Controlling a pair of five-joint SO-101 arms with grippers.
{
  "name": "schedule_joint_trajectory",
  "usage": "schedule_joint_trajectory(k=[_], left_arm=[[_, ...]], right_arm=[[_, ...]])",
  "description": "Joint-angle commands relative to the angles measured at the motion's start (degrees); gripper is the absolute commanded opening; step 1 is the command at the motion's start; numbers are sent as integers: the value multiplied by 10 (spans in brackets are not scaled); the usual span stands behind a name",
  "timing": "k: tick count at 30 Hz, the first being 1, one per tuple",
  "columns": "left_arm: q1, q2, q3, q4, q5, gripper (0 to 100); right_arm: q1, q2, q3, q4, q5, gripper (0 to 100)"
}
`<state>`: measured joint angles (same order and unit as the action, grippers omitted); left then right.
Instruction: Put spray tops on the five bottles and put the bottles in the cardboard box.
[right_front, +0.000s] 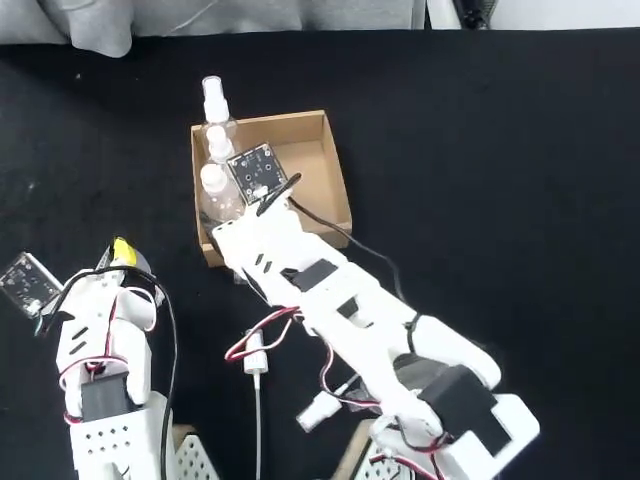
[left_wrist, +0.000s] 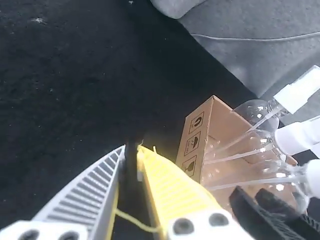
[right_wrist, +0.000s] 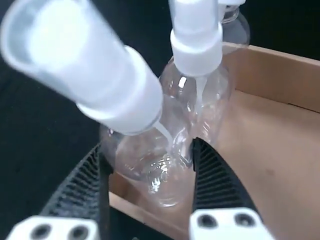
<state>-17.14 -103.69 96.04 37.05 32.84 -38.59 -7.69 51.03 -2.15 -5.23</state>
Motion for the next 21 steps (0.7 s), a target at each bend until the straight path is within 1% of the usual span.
schedule_joint_trajectory(k=[1, 21], left_arm=[[-6, -6, 14, -11, -4, 30], [-7, -6, 14, -11, -4, 30]], right_arm=[[-13, 3, -25, -18, -6, 83], [-12, 29, -22, -18, -6, 83]])
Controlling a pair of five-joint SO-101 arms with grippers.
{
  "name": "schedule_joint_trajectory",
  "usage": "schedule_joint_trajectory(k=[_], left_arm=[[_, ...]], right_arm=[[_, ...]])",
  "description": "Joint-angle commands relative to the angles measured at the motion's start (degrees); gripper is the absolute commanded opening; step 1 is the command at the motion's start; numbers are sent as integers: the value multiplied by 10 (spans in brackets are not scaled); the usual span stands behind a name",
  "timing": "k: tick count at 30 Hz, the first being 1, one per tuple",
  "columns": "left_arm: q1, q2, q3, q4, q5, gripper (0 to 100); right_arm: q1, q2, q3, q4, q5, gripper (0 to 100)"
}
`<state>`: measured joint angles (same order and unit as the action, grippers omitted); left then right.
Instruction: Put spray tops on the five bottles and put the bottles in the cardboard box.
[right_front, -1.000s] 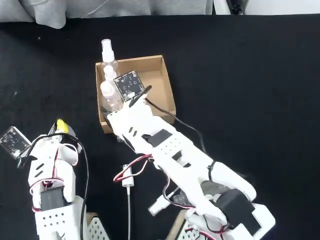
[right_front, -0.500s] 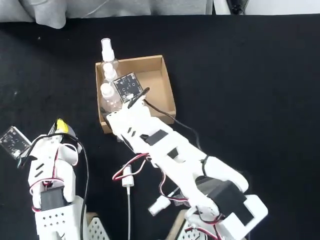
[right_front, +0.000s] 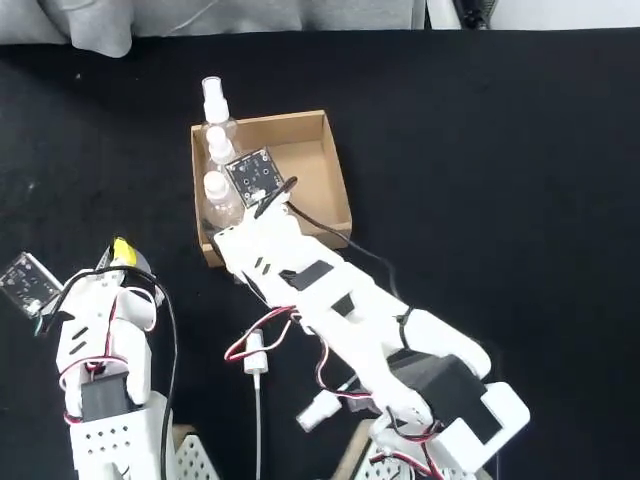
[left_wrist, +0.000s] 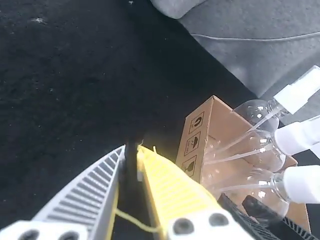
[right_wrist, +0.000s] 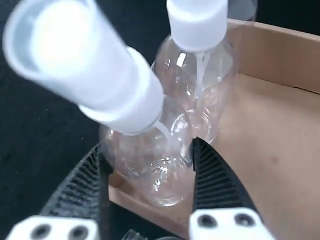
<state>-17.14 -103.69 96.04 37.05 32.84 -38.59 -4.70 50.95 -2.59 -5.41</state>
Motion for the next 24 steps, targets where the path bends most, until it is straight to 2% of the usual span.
schedule_joint_trajectory(k=[1, 4, 10, 24], left_arm=[[-7, -6, 14, -11, -4, 30], [-7, -6, 14, -11, -4, 30], [-7, -6, 14, -11, -4, 30], [-7, -6, 14, -12, -4, 30]], right_arm=[[-13, -1, -22, -14, -4, 83], [-13, -1, -22, -13, -4, 90], [-13, -4, -19, -2, -4, 174], [-14, -6, -21, 8, -1, 181]])
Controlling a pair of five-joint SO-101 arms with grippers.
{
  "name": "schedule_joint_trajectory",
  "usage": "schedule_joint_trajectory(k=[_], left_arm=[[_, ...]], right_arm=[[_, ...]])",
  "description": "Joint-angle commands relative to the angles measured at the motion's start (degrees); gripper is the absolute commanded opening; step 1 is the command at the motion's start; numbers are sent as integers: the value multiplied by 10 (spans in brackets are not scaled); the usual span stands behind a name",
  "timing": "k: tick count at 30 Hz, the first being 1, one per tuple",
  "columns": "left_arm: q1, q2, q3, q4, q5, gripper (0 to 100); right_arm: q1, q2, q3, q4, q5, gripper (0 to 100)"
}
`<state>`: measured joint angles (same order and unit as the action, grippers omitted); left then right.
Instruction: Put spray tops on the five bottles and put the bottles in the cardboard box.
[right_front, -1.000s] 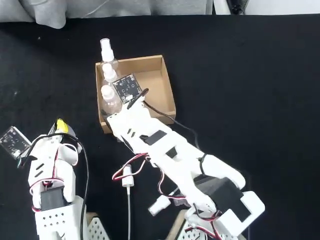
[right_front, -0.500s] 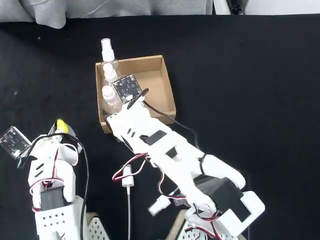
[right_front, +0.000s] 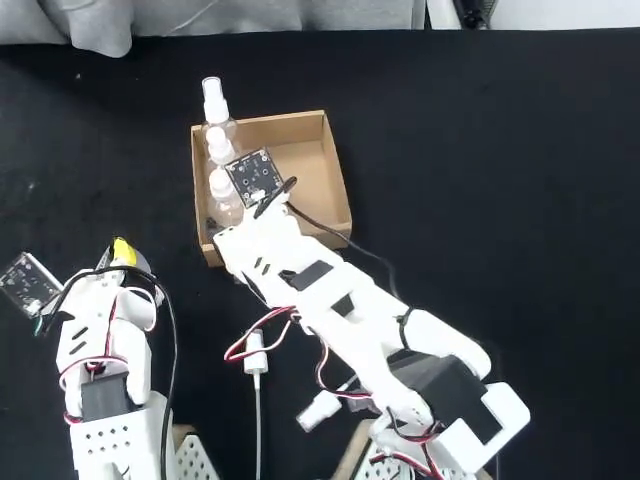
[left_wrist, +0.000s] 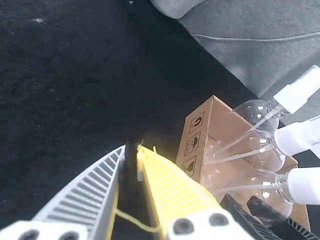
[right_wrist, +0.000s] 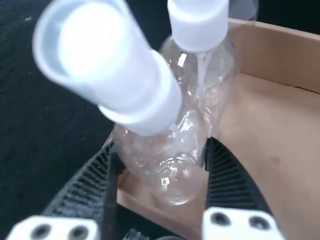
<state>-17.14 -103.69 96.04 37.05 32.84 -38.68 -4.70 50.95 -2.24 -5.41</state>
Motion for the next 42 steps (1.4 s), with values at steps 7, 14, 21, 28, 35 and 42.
schedule_joint_trajectory(k=[7, 14, 21, 28, 35, 42], left_arm=[[-7, -6, 14, -11, -4, 30], [-7, -6, 14, -12, -4, 30], [-7, -6, 14, -12, -4, 30], [-7, -6, 14, -13, -4, 30], [-7, -6, 14, -13, -4, 30], [-7, -6, 14, -13, -4, 30]], right_arm=[[-13, -6, -23, 4, -1, 184], [-13, -4, -20, 4, -4, 333], [-14, -6, -20, 4, -4, 379], [-14, -7, -20, 4, -1, 379], [-14, -7, -20, 4, 0, 379], [-14, -7, -24, 15, 0, 383]])
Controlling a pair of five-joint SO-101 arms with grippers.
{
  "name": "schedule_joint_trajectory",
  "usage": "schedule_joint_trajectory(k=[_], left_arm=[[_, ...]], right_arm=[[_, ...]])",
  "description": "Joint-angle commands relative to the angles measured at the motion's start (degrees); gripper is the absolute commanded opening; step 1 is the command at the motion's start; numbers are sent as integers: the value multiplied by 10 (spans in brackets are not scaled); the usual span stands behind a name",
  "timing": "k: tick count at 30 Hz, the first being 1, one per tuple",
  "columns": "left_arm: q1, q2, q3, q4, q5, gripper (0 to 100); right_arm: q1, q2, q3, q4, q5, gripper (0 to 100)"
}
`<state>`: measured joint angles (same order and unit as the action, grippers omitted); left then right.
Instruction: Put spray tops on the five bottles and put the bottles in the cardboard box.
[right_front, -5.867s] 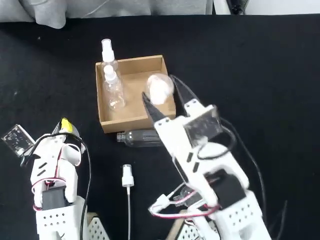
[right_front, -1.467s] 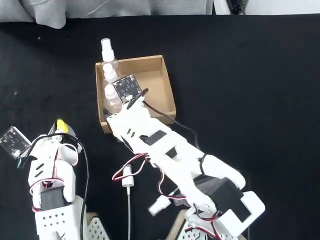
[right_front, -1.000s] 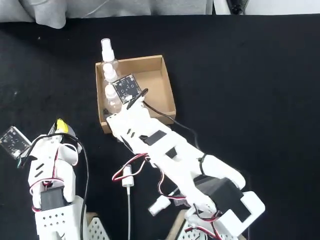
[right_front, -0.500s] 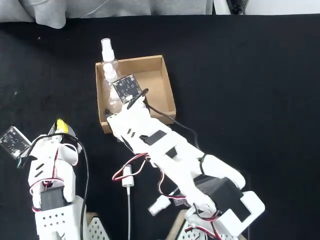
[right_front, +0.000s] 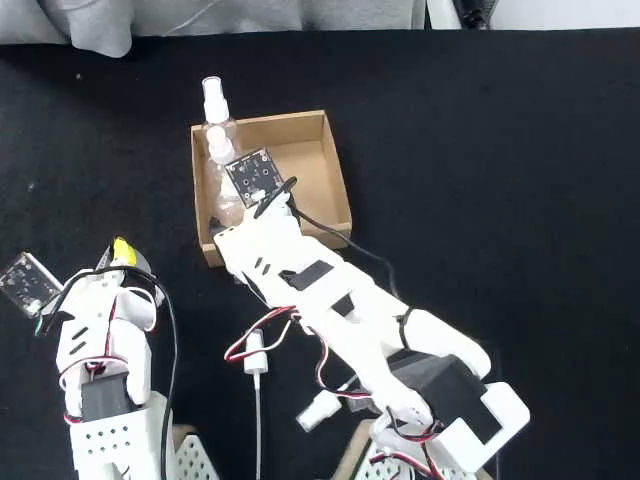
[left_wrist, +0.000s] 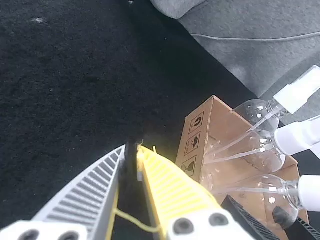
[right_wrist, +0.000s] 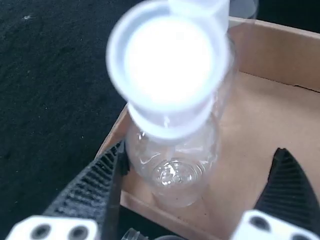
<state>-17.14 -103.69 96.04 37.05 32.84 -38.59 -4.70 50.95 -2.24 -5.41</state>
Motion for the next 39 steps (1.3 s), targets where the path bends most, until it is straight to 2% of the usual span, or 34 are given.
schedule_joint_trajectory(k=[1, 7, 15, 39], left_arm=[[-7, -6, 14, -13, -4, 30], [-8, -6, 14, -13, -4, 30], [-8, -6, 14, -13, -4, 30], [-8, -6, 14, -14, -4, 30]], right_arm=[[-15, -7, -29, 27, 0, 383], [-24, -40, -65, 132, -2, 384], [-23, -83, -56, 153, 0, 384], [-23, -204, -58, 352, 11, 379]])
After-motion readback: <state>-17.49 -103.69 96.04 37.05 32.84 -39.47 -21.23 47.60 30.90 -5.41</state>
